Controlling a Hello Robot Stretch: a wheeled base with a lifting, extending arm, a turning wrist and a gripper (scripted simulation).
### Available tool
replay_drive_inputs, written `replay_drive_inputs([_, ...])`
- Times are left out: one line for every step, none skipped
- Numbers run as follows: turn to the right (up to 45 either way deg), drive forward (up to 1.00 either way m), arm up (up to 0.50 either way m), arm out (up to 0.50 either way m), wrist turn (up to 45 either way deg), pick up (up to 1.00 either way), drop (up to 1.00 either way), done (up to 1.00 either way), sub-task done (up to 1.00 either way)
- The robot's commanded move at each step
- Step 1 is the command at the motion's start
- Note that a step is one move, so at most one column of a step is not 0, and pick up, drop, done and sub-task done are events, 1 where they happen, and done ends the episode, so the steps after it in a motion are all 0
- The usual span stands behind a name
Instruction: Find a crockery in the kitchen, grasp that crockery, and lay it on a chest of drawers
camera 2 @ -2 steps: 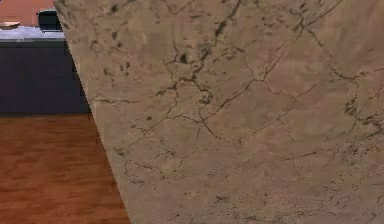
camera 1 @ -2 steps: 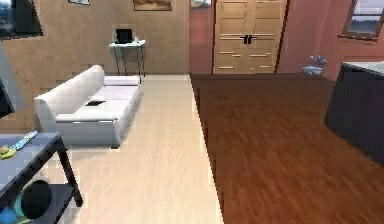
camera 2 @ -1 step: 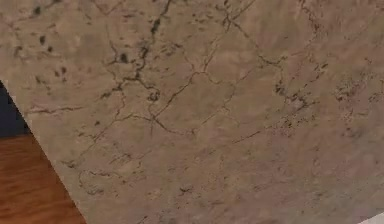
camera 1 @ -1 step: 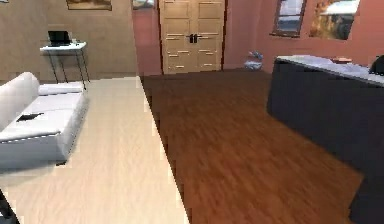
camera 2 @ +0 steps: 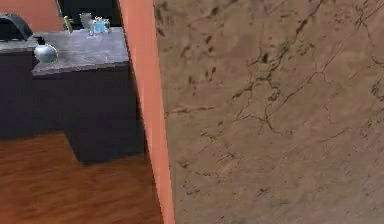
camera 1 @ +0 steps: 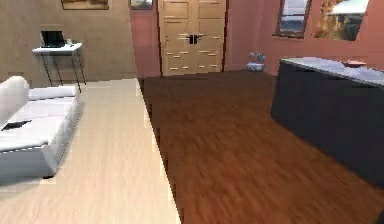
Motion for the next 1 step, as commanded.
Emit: replay_drive_inputs([-45.0,0.0,0.0,0.0,0.0,0.0,0.0,0.0,0.0])
